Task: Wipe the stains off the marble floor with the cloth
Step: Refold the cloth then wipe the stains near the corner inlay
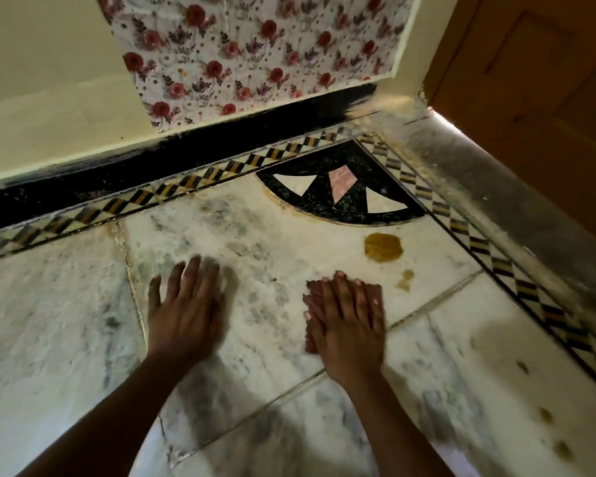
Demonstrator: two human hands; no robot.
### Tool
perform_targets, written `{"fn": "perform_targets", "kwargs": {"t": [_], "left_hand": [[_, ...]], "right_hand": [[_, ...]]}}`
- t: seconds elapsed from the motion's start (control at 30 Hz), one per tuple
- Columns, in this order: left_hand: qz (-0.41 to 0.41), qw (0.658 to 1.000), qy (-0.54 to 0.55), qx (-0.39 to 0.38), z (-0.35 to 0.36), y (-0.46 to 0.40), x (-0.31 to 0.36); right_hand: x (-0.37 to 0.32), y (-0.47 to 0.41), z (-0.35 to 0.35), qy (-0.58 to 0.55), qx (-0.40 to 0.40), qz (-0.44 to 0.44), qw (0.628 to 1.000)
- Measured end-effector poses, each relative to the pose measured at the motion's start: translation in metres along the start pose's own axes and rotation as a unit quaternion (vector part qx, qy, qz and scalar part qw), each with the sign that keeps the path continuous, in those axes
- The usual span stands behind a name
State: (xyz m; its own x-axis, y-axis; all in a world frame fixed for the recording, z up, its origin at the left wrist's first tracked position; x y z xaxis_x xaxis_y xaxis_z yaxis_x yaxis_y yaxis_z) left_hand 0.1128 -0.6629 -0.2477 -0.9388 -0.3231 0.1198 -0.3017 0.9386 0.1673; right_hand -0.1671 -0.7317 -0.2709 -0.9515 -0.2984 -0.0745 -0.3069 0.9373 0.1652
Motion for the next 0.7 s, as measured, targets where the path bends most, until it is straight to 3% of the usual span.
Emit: {"fn": "perform_targets", "kwargs": {"t": [0.13, 0.23, 0.3, 0.37, 0.43, 0.47, 0.53, 0.63, 0.7], "left_hand": [[0.059, 0.996, 0.047, -0.038, 0.005, -0.054, 0.054], [0.063, 0.995, 0.075, -0.006, 0.018, -0.06, 0.056], [0.069, 0.995, 0.069, -0.011, 0.019, -0.061, 0.052], [0.073, 0.995, 0.065, -0.015, 0.02, -0.063, 0.052], [0.072, 0.995, 0.064, -0.013, 0.019, -0.064, 0.052], [0.075, 0.995, 0.064, -0.012, 0.02, -0.064, 0.053], [0.076, 0.995, 0.063, -0.011, 0.022, -0.064, 0.051], [0.073, 0.996, 0.057, -0.02, 0.023, -0.066, 0.051], [0.071, 0.996, 0.057, -0.021, 0.022, -0.065, 0.051]], "right_hand": [[0.0, 0.005, 0.004, -0.007, 0.015, -0.042, 0.999], [0.015, 0.009, 0.003, -0.007, 0.034, -0.081, 0.996], [0.03, 0.002, 0.001, -0.013, 0.044, -0.002, 0.999], [0.044, -0.01, -0.005, -0.046, 0.045, 0.147, 0.987], [0.041, -0.04, -0.011, -0.114, 0.002, 0.25, 0.961], [0.033, -0.061, -0.015, -0.149, -0.033, 0.26, 0.954], [0.006, -0.094, -0.017, -0.135, -0.063, 0.174, 0.973], [-0.016, -0.076, -0.018, -0.046, -0.009, -0.057, 0.997], [0.012, -0.04, -0.017, -0.009, 0.018, -0.095, 0.995]]}}
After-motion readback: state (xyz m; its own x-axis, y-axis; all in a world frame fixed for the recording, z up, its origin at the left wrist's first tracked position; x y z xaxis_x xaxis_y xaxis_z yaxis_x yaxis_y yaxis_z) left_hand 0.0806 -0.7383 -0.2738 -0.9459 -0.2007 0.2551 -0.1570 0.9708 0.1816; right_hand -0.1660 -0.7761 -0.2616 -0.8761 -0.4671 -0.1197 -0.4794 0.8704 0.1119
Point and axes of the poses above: each hand's wrist, its own y-axis away from the middle knuckle, its own z-axis out of the palm, x = y × z, the point moved 7 cm from there along -y, towards the middle knuckle, and after that the axes turned 13 degrees about -x, right-handed, at the moved point
